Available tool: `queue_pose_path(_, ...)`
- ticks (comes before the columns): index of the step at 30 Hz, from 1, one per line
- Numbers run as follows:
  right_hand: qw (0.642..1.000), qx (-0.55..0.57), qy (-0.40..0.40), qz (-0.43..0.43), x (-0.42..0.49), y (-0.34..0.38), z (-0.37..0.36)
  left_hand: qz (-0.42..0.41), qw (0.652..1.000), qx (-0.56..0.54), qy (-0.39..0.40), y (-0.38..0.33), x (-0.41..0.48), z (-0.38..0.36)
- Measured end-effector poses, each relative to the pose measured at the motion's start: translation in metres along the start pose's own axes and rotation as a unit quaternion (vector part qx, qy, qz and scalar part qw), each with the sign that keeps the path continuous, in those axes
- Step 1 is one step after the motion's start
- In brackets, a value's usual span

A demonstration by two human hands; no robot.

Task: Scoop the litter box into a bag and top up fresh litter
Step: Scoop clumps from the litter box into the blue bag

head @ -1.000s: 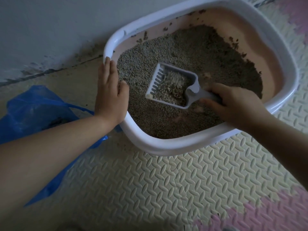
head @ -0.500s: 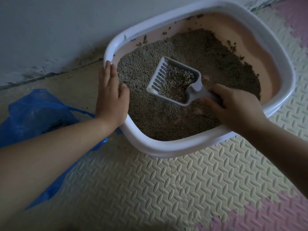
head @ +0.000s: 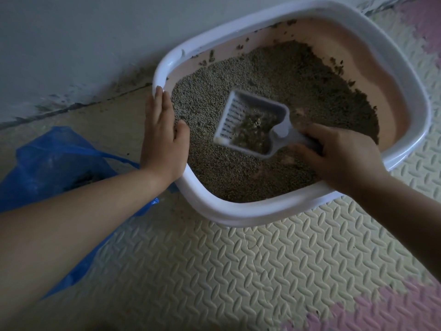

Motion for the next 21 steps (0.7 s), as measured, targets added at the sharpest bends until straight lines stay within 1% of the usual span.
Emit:
queue_pose_path(2, 1.000, 0.020, -0.005, -0.011, 0.0002, -0.0018, 0.0015, -0.001, 1.000, 0.000, 0.000, -0.0003, 0.0000, 0.0004)
queue_pose_path(5, 1.000, -0.003, 0.020, 0.001, 0.0000, 0.0007, -0.0026, 0.002, 1.000, -0.002, 0.004, -0.0006, 0.0002, 0.0009)
queue_pose_path(8, 1.000, 0.023, 0.000, -0.014, -0.0002, -0.0016, 0.0001, 0.000, 1.000, 0.002, 0.005, -0.0009, -0.0001, 0.0013)
queue_pose_path(11, 1.000, -0.002, 0.010, 0.005, -0.0001, 0.0009, -0.0011, 0.004, 1.000, 0.002, 0.008, -0.0009, -0.0002, 0.0005)
queue_pose_path(14, 1.000, 0.018, -0.004, -0.006, -0.0003, -0.0001, 0.0012, 0.004, 1.000, 0.004, 0.006, -0.0010, -0.0007, 0.0007)
queue_pose_path(17, 1.000, 0.001, 0.004, 0.009, -0.0012, 0.0028, 0.0000, 0.008, 1.000, 0.005, 0.006, -0.0009, -0.0009, 0.0007)
queue_pose_path(21, 1.000, 0.015, 0.015, 0.002, 0.0002, 0.0013, -0.0002, 0.009, 1.000, 0.004, 0.007, -0.0016, -0.0011, 0.0009)
Point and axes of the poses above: each hand's wrist, its own x-axis towards the middle knuckle, its own z-axis out of the back of the hand, y = z × x, the point moved 6 cm from there along x, towards the middle knuckle, and after that the axes turned 7 degrees about y, right-handed, at the moved point
